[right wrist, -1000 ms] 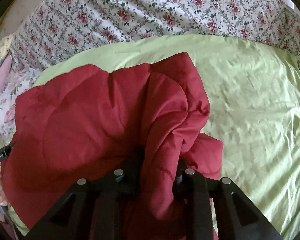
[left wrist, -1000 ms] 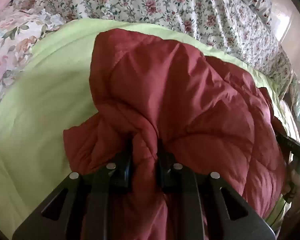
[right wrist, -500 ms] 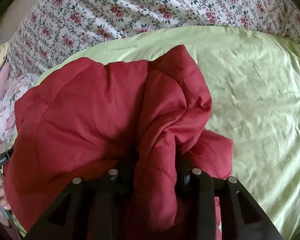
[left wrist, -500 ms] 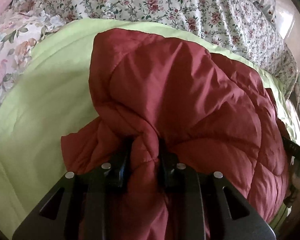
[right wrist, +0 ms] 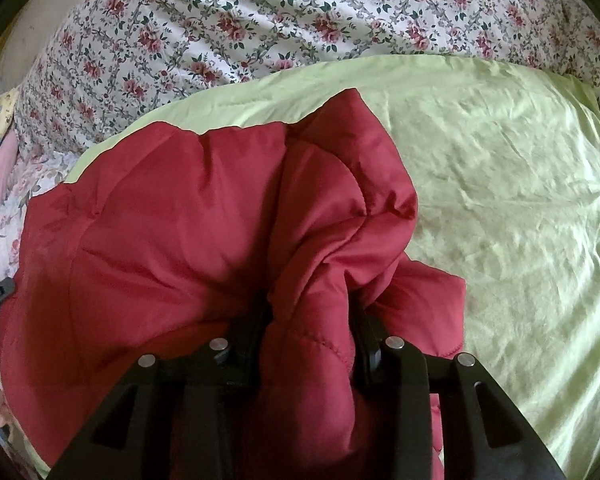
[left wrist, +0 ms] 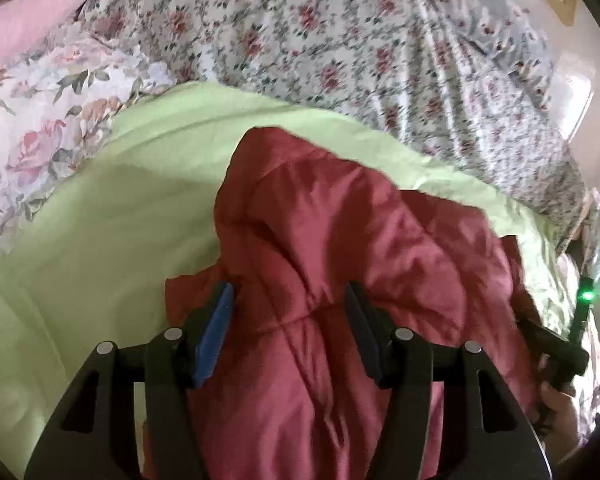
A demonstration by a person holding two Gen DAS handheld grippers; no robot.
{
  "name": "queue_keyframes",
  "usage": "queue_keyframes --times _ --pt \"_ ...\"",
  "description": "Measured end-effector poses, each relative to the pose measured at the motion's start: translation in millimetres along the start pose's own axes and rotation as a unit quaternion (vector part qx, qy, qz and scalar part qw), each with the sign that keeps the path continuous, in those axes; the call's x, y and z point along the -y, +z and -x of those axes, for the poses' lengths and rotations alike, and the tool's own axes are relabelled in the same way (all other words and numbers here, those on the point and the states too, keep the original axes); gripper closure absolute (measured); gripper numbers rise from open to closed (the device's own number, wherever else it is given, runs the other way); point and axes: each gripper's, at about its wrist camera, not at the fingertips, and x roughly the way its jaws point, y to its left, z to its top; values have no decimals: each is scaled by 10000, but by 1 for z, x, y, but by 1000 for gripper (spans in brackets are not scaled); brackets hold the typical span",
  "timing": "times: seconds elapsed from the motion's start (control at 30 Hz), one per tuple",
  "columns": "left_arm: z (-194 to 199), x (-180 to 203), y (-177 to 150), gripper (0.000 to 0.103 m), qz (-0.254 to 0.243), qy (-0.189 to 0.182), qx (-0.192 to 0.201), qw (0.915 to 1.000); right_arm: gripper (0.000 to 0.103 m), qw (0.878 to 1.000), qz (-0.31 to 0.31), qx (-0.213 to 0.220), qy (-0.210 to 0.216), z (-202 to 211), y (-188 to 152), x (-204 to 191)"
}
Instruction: Fold large clothes
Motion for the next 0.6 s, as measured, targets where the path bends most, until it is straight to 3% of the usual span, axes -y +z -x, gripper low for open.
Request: queue_keyframes --times 0.17,0.4,0.53,0.6 --pt "20 20 -15 47 -330 -336 -24 9989 65 10000 -31 11 30 0 1 1" --pt "31 51 -56 47 -737 -917 -416 9922 64 9999 -91 8 73 1 0 1" --pt "30 68 -71 47 -1007 -913 -523 9893 63 9997 -189 -5 133 5 0 3" --pt "19 72 -75 47 -1160 -616 -612 9894 60 9996 -232 10 164 10 0 4"
